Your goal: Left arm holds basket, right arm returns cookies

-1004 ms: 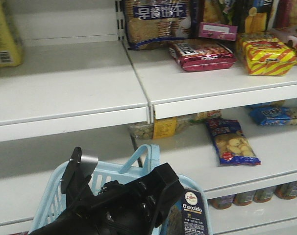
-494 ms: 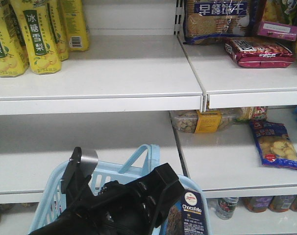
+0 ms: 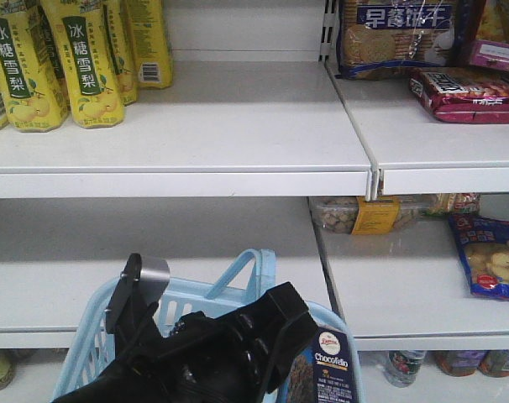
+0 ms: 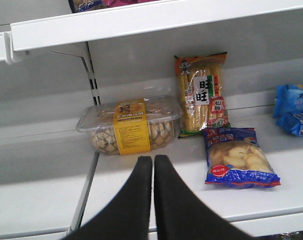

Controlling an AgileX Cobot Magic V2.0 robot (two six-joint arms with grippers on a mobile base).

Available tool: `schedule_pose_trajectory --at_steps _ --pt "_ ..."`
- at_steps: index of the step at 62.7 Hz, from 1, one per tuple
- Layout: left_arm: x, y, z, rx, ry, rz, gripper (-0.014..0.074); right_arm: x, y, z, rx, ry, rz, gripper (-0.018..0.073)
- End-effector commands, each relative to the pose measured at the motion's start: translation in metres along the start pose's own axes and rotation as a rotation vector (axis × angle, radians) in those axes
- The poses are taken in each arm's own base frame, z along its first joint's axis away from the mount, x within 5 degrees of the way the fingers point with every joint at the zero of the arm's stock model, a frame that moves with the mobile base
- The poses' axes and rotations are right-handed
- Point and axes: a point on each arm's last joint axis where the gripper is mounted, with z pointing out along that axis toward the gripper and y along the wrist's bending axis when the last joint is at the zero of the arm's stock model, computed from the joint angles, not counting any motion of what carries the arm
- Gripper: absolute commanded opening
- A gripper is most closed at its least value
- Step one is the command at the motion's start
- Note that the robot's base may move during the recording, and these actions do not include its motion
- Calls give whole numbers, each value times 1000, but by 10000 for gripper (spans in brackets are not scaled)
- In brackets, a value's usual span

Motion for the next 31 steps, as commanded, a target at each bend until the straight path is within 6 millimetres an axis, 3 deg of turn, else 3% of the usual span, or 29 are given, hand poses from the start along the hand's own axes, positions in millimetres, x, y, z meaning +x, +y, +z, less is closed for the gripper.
schedule_pose_trajectory --at_steps 1,31 --pt "-8 -17 -8 71 -44 22 -6 -6 0 -1 3 -85 -1 -9" --pt "-8 -17 -8 71 -49 22 -6 -6 0 -1 3 -85 -1 -9"
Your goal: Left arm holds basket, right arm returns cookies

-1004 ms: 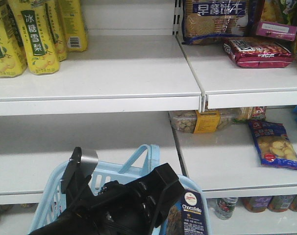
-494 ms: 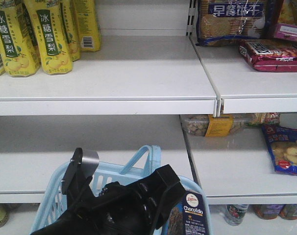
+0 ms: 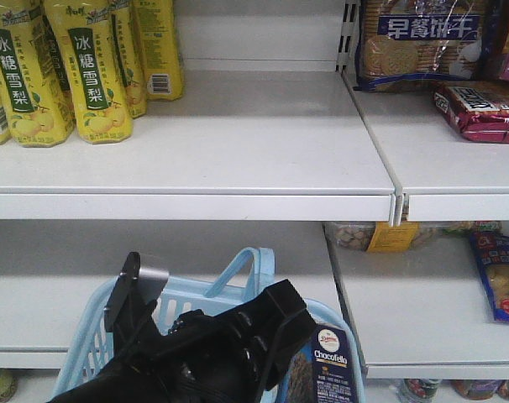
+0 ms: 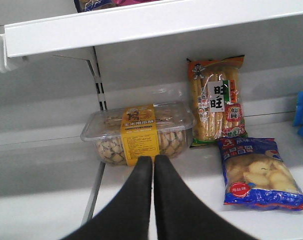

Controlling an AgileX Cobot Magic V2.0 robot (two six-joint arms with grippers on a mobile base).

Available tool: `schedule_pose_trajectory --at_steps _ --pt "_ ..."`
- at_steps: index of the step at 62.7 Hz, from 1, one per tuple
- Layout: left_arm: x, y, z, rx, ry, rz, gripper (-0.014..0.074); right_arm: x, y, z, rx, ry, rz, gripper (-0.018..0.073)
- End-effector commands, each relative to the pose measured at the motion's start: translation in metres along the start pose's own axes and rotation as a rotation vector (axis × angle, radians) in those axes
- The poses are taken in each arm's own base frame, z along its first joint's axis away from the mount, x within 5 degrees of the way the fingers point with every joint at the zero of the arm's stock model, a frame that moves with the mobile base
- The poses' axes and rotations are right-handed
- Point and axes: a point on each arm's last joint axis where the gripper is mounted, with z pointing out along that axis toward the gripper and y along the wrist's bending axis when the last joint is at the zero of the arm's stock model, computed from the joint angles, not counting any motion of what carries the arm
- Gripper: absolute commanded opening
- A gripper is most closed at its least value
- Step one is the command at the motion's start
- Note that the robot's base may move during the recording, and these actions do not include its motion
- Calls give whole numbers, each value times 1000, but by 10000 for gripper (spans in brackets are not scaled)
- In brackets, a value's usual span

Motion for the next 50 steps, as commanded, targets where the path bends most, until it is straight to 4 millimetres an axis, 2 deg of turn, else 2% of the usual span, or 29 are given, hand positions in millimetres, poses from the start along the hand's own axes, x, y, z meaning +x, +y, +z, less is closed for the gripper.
schedule_pose_trajectory --at_steps 1,50 --pt "-8 -17 -8 71 -48 22 -6 -6 0 -1 3 -85 -1 -9" --pt "-8 -17 -8 71 -48 22 -6 -6 0 -1 3 -85 -1 -9"
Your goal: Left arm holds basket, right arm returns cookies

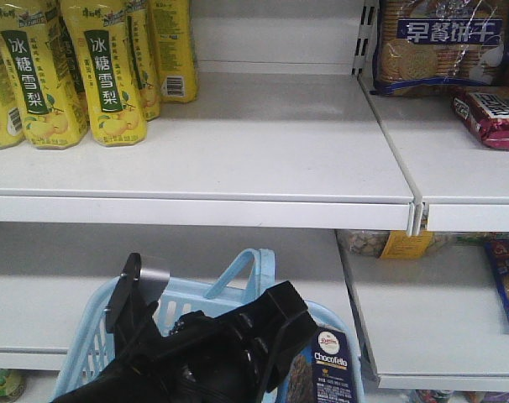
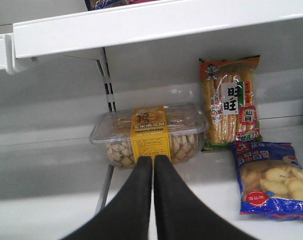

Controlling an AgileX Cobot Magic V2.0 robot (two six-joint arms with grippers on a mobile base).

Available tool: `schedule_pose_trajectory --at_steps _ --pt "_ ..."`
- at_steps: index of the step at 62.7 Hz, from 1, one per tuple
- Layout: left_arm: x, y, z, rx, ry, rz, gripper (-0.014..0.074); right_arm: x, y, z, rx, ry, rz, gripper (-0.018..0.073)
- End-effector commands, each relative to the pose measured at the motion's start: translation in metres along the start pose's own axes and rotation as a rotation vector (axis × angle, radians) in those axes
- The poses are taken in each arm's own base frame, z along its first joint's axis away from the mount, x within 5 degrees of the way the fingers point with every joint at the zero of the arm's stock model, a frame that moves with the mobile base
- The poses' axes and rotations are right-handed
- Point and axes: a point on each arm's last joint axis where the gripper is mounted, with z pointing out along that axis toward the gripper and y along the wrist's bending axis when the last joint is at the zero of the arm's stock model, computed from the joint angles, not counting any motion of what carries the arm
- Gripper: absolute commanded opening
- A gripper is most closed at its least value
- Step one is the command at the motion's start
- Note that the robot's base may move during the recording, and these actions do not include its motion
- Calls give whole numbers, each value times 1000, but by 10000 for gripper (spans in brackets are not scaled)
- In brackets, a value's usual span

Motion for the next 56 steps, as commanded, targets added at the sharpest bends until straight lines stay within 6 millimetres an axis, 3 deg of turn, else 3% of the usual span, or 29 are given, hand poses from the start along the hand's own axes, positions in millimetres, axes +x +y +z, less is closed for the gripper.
schedule_pose_trajectory --at_steps 1,56 --pt "-8 -17 -8 71 -48 22 -6 -6 0 -1 3 -85 -1 -9" --pt "-8 -17 -8 71 -48 22 -6 -8 0 -1 2 -102 9 -9"
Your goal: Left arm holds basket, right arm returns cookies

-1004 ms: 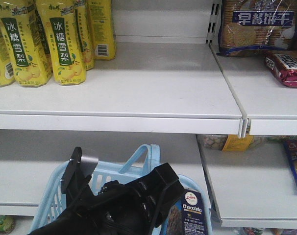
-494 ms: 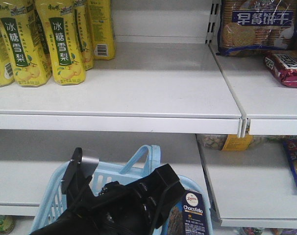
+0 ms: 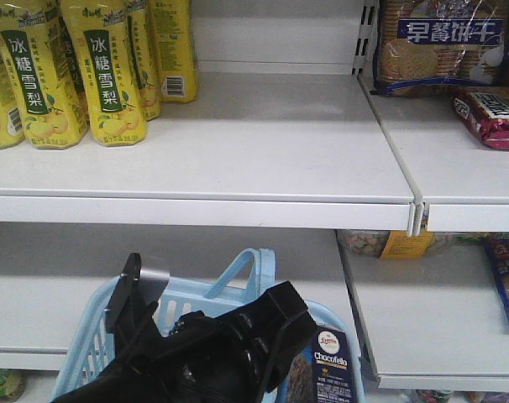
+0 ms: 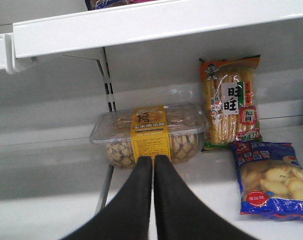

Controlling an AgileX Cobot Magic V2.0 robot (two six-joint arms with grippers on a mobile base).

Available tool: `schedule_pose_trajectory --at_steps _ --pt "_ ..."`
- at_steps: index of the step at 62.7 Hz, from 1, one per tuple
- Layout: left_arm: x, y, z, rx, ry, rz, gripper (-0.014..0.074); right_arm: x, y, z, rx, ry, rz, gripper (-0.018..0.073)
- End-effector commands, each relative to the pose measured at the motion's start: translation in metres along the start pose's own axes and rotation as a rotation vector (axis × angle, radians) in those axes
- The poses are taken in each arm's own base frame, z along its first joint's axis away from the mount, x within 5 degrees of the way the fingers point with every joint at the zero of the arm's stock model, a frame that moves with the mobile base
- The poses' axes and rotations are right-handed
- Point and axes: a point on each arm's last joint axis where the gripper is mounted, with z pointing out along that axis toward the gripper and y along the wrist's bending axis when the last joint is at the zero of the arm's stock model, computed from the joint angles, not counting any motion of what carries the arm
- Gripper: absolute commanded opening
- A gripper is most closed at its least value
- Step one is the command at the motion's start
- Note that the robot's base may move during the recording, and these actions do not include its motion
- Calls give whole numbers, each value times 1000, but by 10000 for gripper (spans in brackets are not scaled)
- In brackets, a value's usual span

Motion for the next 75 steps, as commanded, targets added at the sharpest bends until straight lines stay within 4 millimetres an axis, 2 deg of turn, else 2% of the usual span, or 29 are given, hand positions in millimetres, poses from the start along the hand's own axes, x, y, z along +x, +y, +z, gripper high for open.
schedule_pose_trajectory --at_steps 1,12,24,33,39,48,53,58,66,72,75 --pt "-8 -17 -8 71 -48 22 -6 -9 0 -2 1 -111 18 -9" --pt "-8 -17 -8 71 -48 22 -6 -29 2 -6 -7 -178 37 -5" --pt "-8 -17 -8 71 -48 22 -6 -84 8 -12 1 -175 -128 -4" --pt "-8 -17 -8 71 -48 22 -6 -124 13 -10 1 -152 -145 -4" --pt "-8 -17 -8 71 -48 22 -6 -136 14 -5 1 -125 -146 -3" --pt "-8 -17 -8 71 -48 22 -6 -137 14 0 2 -114 -145 35" --pt "-8 -17 -8 71 -48 22 -6 -137 14 -1 2 -115 -146 119" --pt "-8 -17 -8 71 -48 22 -6 -137 14 -1 2 -115 -146 246" --pt "-8 -17 -8 71 -48 22 -6 -136 14 -1 2 -112 -145 503" --pt "-8 -17 -8 71 -48 22 -6 -136 14 -1 2 -112 -145 635" --pt "-8 -17 -8 71 -48 22 -6 -136 14 -1 2 -112 -145 671"
